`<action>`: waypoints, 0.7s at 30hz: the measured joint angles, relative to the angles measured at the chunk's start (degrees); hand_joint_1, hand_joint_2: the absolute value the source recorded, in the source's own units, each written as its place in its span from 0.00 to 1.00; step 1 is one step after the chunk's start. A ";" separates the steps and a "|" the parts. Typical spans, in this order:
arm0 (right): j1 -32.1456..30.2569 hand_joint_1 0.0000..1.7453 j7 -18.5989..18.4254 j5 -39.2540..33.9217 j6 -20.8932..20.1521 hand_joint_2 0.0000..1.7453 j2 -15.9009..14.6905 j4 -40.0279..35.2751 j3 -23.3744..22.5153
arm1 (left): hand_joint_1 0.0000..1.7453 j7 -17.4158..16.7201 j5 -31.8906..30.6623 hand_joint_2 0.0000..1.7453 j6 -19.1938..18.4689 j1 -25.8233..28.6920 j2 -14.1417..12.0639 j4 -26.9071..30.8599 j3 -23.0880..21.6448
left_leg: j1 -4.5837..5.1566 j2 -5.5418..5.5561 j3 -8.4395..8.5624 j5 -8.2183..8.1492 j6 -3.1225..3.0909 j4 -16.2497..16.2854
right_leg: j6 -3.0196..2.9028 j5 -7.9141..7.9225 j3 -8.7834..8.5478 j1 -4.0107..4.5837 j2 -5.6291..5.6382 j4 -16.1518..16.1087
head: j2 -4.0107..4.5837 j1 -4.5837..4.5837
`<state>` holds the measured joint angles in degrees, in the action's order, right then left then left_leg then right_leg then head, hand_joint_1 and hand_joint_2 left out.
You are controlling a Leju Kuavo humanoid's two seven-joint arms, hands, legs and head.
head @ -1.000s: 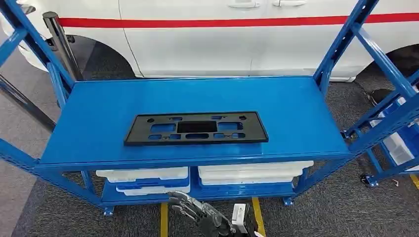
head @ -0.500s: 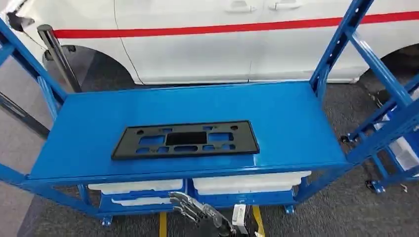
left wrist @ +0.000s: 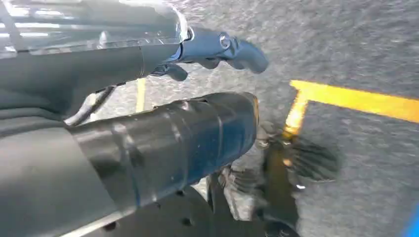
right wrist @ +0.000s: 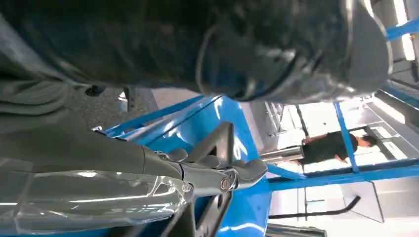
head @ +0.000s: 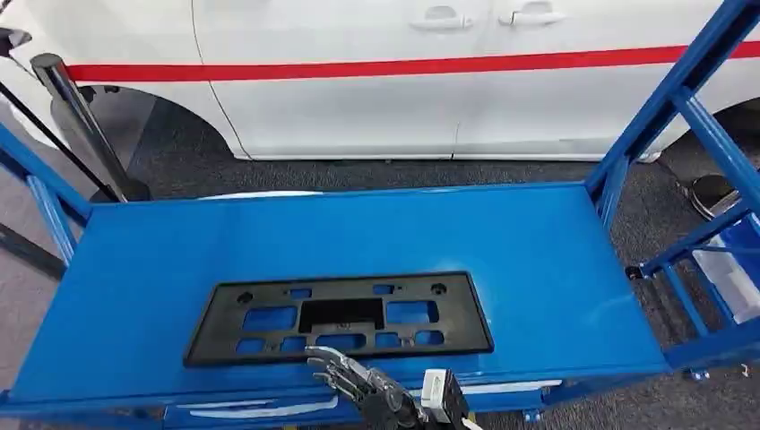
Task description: Take the parts from the cabinet and place them on the table.
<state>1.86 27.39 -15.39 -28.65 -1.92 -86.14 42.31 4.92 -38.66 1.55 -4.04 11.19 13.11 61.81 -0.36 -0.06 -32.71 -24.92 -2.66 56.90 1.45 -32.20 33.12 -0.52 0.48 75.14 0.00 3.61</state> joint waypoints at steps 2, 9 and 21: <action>0.00 0.00 0.00 0.00 -0.02 0.00 -0.02 0.00 0.02 | 0.00 -0.22 0.00 0.00 0.00 0.01 0.00 0.00 0.00 | -0.16 0.22 2.35 -1.45 0.03 -0.45 | 0.35 -6.61 3.76 -0.23 -0.08 0.36 | 0.00 0.00; -0.20 0.00 0.02 0.28 0.22 1.00 -0.20 0.15 0.04 | 0.00 -0.24 0.02 0.00 -0.02 -0.01 0.11 -0.02 0.28 | -0.38 0.62 6.94 -7.00 2.19 0.05 | -0.87 9.58 5.64 0.19 -0.54 -15.14 | 0.00 -0.09; -0.07 0.00 0.07 0.70 0.24 1.00 -0.28 0.04 0.15 | 0.00 0.37 0.04 0.00 -1.03 0.41 -0.07 -0.02 1.01 | -0.28 0.37 0.11 -4.89 2.34 5.90 | -3.94 7.16 1.65 1.18 -0.14 -15.92 | 0.00 -0.18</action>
<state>1.78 27.45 -14.69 -28.41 -2.21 -86.09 42.47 5.29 -38.62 0.52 -3.63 11.13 13.09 62.82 -0.64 0.31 -32.60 -29.81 -0.32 62.79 -2.49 -25.04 34.77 0.66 0.34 59.22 0.00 3.43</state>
